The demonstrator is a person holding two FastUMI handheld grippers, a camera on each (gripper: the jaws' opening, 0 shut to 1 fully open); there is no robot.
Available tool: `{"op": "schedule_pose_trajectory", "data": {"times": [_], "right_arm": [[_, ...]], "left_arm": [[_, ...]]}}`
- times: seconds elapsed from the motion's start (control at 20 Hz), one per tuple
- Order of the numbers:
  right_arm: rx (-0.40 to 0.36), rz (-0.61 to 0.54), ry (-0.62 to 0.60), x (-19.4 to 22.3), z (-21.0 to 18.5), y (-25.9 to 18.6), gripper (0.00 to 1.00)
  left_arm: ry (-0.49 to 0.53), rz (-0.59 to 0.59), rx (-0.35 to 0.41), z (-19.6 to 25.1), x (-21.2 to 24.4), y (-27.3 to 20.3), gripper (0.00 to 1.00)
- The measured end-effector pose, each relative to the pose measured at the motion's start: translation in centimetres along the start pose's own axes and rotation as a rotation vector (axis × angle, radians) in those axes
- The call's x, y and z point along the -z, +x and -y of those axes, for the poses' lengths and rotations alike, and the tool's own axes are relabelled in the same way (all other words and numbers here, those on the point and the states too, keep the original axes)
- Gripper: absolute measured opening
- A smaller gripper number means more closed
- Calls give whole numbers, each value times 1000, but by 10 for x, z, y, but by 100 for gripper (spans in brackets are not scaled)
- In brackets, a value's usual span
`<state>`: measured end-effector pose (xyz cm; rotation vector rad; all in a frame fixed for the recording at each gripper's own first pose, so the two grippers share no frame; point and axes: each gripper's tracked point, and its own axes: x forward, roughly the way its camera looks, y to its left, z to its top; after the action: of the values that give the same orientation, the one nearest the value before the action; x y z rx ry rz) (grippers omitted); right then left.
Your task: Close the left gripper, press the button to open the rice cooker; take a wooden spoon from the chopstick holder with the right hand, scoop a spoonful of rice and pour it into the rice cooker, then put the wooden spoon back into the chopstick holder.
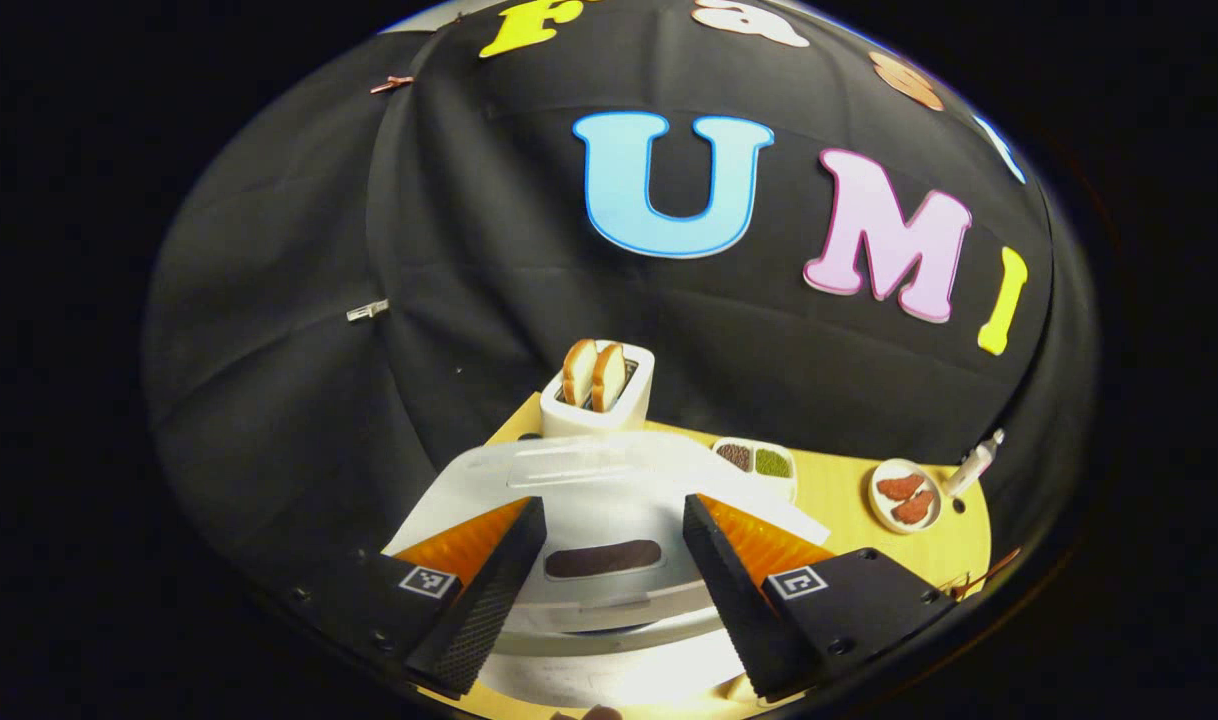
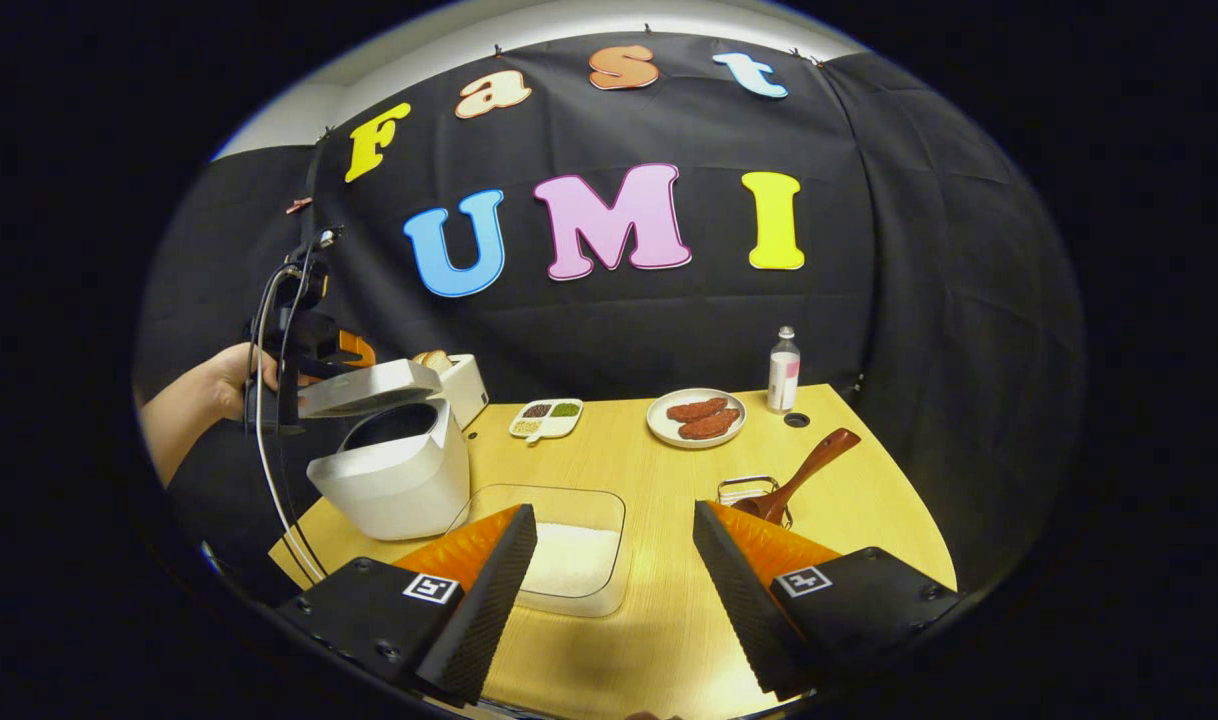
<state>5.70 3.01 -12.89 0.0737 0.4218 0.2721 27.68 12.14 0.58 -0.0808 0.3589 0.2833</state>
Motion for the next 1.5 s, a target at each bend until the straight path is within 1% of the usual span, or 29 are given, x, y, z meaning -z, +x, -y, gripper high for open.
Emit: {"op": "schedule_pose_trajectory", "data": {"times": [0.15,0.2,0.3,0.55,0.75,0.85,0.9,1.0,1.15,1.25,1.3,1.4,1.5], "right_arm": [[-9,-13,-11,4,5,-1,99],[-9,-15,-13,5,6,-2,99],[-4,-20,-17,7,12,-3,99],[18,-23,2,11,28,-7,99],[38,-11,-4,9,38,-6,99],[39,8,13,0,38,-3,99],[45,27,13,-8,39,-1,99],[50,62,15,-27,40,6,98],[59,121,-12,-63,36,20,99],[73,164,-42,-88,31,22,99],[81,189,-56,-100,28,20,99],[86,232,-72,-119,15,10,99],[99,245,-88,-126,6,-4,99]], "left_arm": [[-23,-42,-22,1,43,7,98],[-18,-49,-28,2,54,10,98],[22,-57,-44,2,73,13,98],[17,-13,-45,2,81,16,99],[29,13,-23,3,79,15,99],[37,18,-4,7,79,6,99],[22,42,9,11,74,-3,99],[-1,122,49,21,54,-37,96],[30,273,93,27,17,-107,96],[27,350,121,28,0,-158,96],[11,373,153,30,-5,-181,96],[-18,380,203,29,0,-216,96],[-41,387,230,19,7,-241,96]]}}
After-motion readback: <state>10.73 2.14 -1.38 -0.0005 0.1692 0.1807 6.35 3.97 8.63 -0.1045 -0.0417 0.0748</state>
